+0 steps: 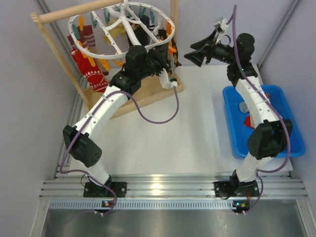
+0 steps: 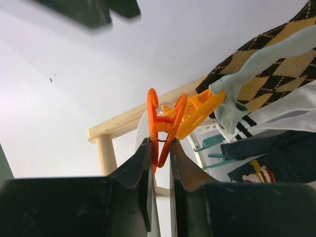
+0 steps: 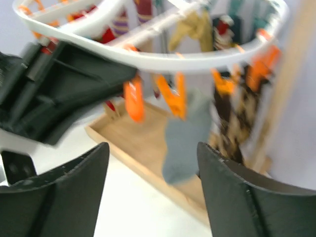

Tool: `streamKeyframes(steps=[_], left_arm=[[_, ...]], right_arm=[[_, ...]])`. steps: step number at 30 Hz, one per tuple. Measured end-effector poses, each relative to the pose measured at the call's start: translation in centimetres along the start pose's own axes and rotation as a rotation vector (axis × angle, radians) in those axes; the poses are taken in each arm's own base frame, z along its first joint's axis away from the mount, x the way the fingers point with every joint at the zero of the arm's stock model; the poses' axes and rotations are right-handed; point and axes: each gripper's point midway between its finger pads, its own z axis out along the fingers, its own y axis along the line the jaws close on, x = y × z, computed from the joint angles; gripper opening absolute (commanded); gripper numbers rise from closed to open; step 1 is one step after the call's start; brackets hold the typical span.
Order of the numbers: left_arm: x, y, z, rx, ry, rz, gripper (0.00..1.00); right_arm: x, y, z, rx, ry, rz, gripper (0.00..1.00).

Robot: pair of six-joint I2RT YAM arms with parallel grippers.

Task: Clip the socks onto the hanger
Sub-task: Open the clamp at the hanger, then adjust the sock in the bin.

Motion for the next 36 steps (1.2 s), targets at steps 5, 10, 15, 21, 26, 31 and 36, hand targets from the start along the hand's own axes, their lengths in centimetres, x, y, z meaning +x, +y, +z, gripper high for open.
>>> streamKeyframes(steps=[5,10,15,21,26,31,36], left_arm=[[0.0,-0.1,0.0,-0.007,0.002,0.002,0.0],[0.0,-0.6,-0.1,-0.005,0.004,0.003,0.0],[0.0,-0.5,-0.4,-0.013,0.002,0.005,0.0],[-0.2,-0.9,-0.5,-0.019,0.004,0.007,0.0],[-0.2,-0.9,-0.5,-0.02,0.0,0.009,0.0],[-0.2,-0.7,-0.6,-0.025,0.001,0.01,0.0],[-0.2,-0.7,-0.6,-0.024,0.001,0.01,0.0]], right_arm=[[1.3,-5.2,-8.9,0.229,0.129,0.03,0.86],[3.4,-8.8,-21.7,0.5,0.314,0.006,0.78],[8.3,-9.6,-32.0,0.701,0.499,0.101,0.65],[19.0,-8.8,-39.2,0.883,0.582,0.416,0.58],[24.0,-9.2,-40.7,0.946,0.601,0.589,0.5],[25.1,-11.4,-41.1,1.006,0.555,0.615,0.5],[26.9,-13.2,-40.7,1.03,0.538,0.637,0.46]])
